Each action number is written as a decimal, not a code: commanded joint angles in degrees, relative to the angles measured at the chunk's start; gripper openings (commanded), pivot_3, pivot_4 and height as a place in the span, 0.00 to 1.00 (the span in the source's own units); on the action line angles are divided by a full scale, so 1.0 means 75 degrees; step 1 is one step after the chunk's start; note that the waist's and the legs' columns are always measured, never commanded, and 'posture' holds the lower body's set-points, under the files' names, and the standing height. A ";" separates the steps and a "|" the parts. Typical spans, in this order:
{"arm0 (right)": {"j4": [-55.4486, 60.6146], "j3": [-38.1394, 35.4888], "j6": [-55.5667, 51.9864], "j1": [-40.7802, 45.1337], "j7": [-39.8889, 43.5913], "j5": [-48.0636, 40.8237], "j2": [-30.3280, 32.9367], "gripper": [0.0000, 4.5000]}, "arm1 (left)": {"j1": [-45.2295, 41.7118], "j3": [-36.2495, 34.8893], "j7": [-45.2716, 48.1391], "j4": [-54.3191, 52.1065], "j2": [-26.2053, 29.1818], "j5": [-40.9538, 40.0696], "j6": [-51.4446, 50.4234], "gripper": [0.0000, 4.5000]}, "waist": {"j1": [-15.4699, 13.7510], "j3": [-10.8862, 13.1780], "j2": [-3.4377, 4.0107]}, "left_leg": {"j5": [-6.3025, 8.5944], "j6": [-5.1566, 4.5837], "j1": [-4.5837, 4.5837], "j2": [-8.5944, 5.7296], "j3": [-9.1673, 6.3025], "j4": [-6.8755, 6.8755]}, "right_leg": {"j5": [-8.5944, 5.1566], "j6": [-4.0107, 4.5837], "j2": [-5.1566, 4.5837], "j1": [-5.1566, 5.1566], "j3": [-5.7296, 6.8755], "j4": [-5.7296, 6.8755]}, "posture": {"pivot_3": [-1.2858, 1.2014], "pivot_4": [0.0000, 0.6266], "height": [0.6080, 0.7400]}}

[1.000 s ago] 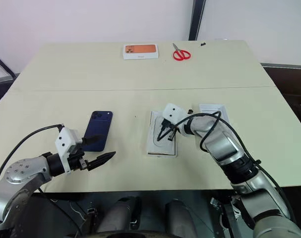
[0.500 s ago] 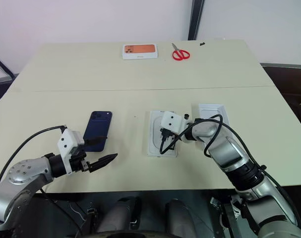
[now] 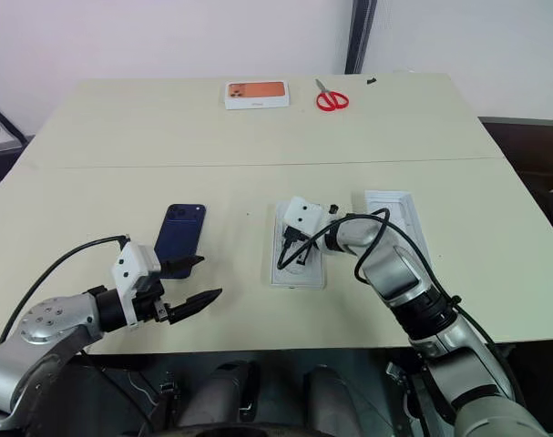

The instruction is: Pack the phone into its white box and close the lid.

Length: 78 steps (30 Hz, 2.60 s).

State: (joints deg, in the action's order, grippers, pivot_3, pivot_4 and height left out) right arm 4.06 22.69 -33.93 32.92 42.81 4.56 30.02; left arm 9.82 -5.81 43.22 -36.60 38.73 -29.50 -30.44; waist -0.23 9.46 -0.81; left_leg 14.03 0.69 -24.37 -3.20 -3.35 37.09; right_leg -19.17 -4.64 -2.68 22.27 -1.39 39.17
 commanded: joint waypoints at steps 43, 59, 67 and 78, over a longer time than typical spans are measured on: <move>0.2451 -0.0248 0.1627 -0.1905 0.2123 -0.1157 0.1478 0.01 | 0.0568 -0.0156 0.0363 0.0121 0.0370 0.0568 0.0805 0.88 | 0.0003 0.0000 0.0000 | 0.0003 -0.0006 0.0001 0.0004 -0.0001 0.0002 | 0.0000 0.0000 0.0001 -0.0007 0.0001 -0.0005 | 0.52 0.24 1.00; 0.1697 0.0229 0.1635 -0.0874 0.2367 -0.1099 0.0469 0.21 | 0.0866 -0.1077 0.0232 0.0353 0.0222 0.0520 0.0800 0.88 | -0.0025 0.0001 0.0000 | 0.0003 -0.0005 0.0001 0.0004 -0.0002 0.0004 | 0.0000 0.0000 0.0000 -0.0007 0.0003 -0.0006 | 0.52 0.24 1.00; 0.1614 -0.0644 0.0782 -0.0392 0.2028 -0.2128 -0.0187 0.66 | 0.0475 -0.1593 -0.0358 0.0628 -0.0004 0.0046 0.0139 0.88 | -0.0016 0.0001 0.0000 | 0.0003 -0.0005 0.0002 0.0004 -0.0002 0.0004 | 0.0000 0.0000 0.0000 -0.0007 0.0004 -0.0004 | 0.52 0.24 1.00; -0.0148 0.0429 -0.0064 0.1337 0.0091 -0.0894 -0.2125 0.00 | -0.1531 -0.2506 -0.2919 0.1963 -0.0147 -0.0740 -0.3172 1.00 | 0.0135 0.0000 -0.0001 | -0.0002 0.0004 0.0001 0.0001 -0.0006 0.0004 | 0.0001 -0.0002 0.0006 0.0012 0.0007 0.0020 | 0.52 0.24 1.00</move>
State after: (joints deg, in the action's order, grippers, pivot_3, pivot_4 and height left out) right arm 3.74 24.72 -35.16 40.84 45.78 -4.43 15.38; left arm 0.06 -23.47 24.23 -22.40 36.76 -35.20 -50.54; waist 0.78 9.46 -0.82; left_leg 14.00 0.75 -24.36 -3.19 -3.40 37.12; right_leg -19.16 -4.66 -2.63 22.40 -1.34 39.38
